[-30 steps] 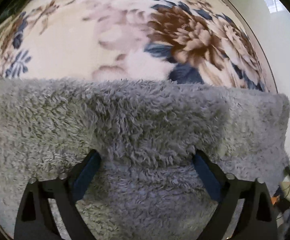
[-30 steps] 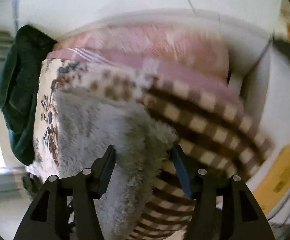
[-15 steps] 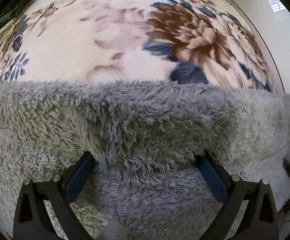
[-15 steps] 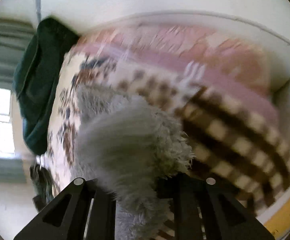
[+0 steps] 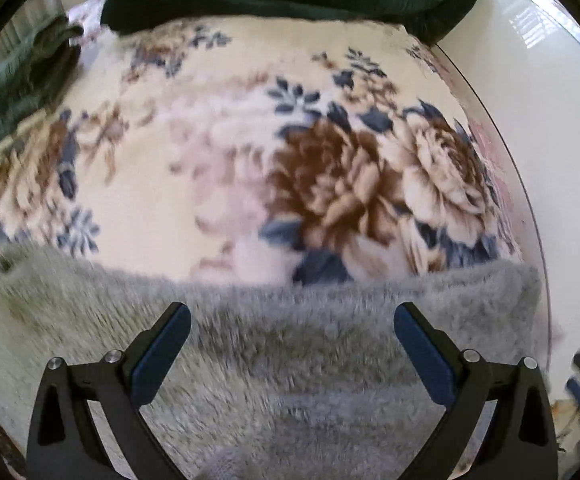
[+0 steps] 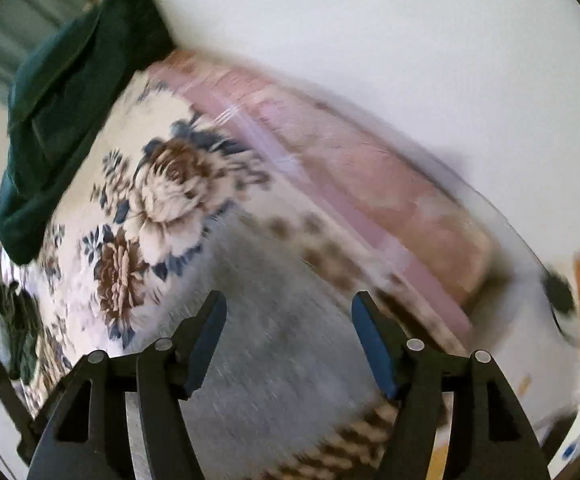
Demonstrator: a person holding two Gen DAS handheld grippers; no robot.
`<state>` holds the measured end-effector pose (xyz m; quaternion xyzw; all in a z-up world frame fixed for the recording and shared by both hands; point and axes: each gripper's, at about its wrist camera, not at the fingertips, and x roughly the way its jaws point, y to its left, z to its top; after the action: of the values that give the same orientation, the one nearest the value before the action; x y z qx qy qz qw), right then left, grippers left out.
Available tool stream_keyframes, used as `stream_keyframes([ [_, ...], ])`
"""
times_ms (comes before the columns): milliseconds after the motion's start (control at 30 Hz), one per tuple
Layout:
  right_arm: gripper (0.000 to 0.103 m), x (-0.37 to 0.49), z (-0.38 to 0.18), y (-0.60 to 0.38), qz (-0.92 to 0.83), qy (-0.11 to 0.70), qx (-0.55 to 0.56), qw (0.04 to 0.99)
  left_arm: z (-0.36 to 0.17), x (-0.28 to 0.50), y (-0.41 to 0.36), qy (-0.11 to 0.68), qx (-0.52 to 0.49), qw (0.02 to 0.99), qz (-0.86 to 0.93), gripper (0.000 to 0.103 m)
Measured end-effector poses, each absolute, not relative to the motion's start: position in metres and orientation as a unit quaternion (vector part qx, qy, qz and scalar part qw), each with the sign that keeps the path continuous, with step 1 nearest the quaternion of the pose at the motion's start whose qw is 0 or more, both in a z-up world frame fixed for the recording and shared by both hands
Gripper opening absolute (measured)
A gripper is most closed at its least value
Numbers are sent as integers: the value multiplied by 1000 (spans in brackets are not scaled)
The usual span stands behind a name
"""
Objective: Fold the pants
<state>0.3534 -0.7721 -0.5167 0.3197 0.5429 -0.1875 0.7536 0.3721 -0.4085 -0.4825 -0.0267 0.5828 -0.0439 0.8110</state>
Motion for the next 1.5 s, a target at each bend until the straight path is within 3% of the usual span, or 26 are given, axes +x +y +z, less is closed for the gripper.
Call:
stream_keyframes([
  [133,67,416,-552,-757,-163,592,261,745,-495,380,-415,591,-6,806,-39,103],
  [167,62,429,-565,-752,-159,613,239,736,-500,383,-417,595,-2,803,-39,103],
  [200,28,435,-571,-746,-160,624,222,732,-502,383,-418,597,2,802,-39,103],
  [233,6,437,-571,-742,-164,623,211,735,-505,385,-419,597,8,801,-40,103],
  [400,6,433,-543,-743,-192,563,195,780,-507,383,-420,593,11,804,-41,103],
  [467,8,439,-556,-752,-162,580,225,766,-508,383,-417,594,1,803,-42,103],
  [533,33,441,-564,-760,-151,605,234,746,-511,384,-415,599,-7,800,-41,103],
  [633,58,420,-542,-759,-168,573,233,767,-512,383,-415,605,-16,795,-43,103],
  [800,78,330,-512,-755,-187,527,290,776,-505,373,-421,600,-13,798,-63,103],
  [967,80,257,-554,-744,-185,545,384,722,-502,362,-430,599,3,797,-77,103],
  [1033,97,242,-582,-742,-173,540,431,702,-504,357,-435,602,11,794,-83,103],
  [1167,98,234,-636,-747,-146,486,528,681,-511,350,-443,611,28,786,-92,103],
  [1467,98,252,-652,-767,-100,381,583,711,-535,343,-449,633,48,768,-87,103],
  [1500,93,254,-649,-768,-95,375,585,713,-536,343,-449,636,46,766,-86,103],
])
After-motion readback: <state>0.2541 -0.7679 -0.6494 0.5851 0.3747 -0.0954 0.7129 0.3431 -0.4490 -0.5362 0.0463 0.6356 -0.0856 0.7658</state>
